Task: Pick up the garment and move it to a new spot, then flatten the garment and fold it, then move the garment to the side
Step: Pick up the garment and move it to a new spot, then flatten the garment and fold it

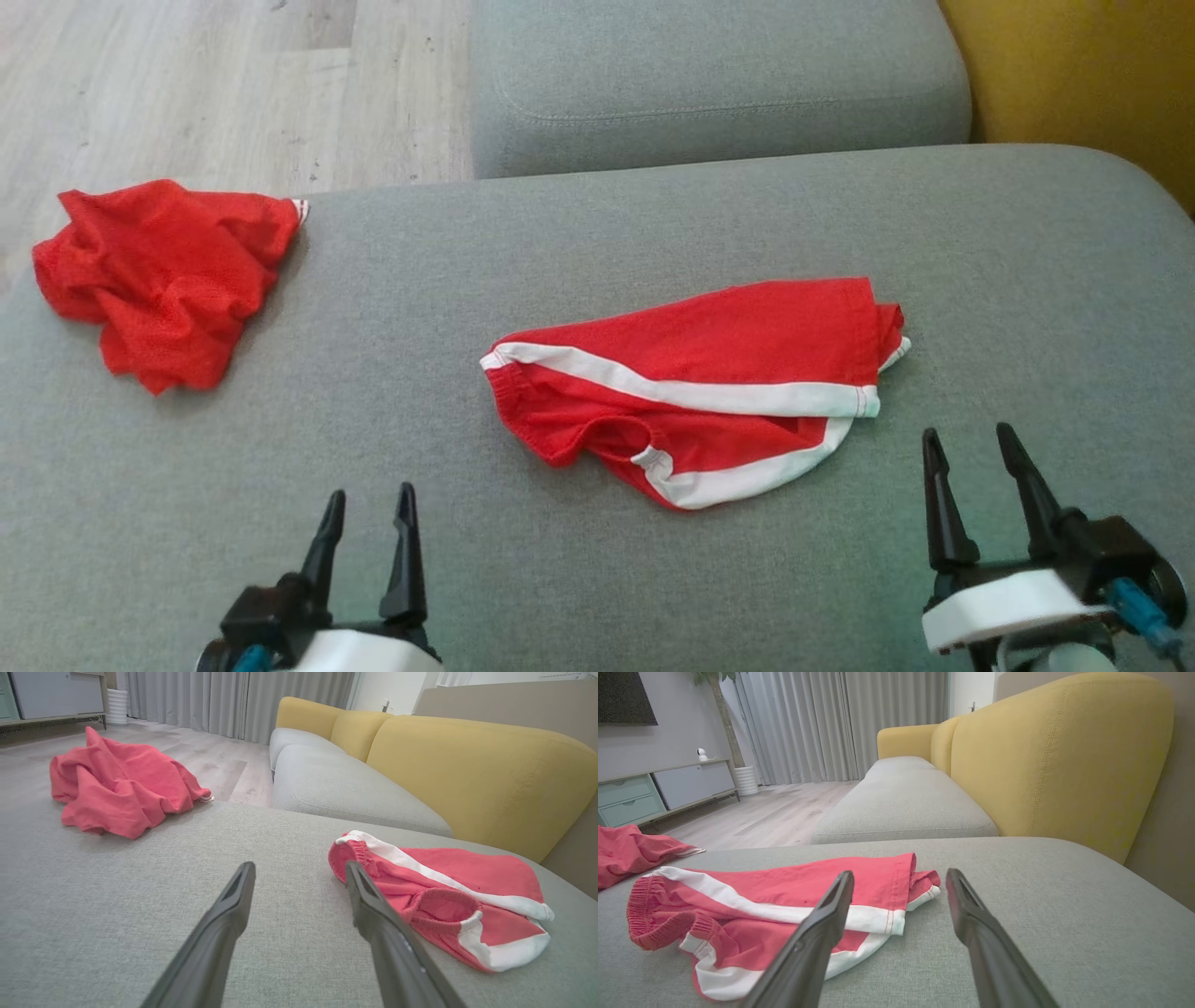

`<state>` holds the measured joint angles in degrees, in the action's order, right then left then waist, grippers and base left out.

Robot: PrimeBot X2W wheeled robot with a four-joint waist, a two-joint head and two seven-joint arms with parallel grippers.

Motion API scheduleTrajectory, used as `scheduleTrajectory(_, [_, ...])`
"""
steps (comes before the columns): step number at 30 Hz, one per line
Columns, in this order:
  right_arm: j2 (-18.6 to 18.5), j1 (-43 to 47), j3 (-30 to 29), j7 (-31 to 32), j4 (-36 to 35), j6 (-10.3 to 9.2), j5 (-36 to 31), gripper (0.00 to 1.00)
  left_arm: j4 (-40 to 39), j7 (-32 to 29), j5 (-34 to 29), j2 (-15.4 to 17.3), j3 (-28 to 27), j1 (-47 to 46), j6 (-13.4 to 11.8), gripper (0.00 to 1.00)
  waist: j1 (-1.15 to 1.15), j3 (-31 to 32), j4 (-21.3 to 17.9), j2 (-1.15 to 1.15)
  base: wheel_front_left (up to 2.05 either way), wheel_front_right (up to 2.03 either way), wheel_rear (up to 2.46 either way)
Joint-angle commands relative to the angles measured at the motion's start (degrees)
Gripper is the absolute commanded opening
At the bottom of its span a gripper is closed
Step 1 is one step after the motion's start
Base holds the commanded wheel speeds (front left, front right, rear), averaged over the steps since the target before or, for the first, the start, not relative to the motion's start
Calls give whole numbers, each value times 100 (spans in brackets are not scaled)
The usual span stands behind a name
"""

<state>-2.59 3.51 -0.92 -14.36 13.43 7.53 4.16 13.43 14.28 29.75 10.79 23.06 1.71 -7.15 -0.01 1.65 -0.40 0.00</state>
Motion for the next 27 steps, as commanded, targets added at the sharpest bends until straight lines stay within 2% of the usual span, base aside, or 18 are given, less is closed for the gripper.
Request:
scheduleTrajectory(1, [-29,-162,147,-34,-159,-4,39,100,-210,65,-32,76,-263,-167,-68,100,1,7,10,0,0,0,0])
scheduleTrajectory(27, [-29,-203,281,-28,-24,-4,106,100,-217,58,-94,66,-295,-7,-161,100,1,-18,54,0,0,0,0])
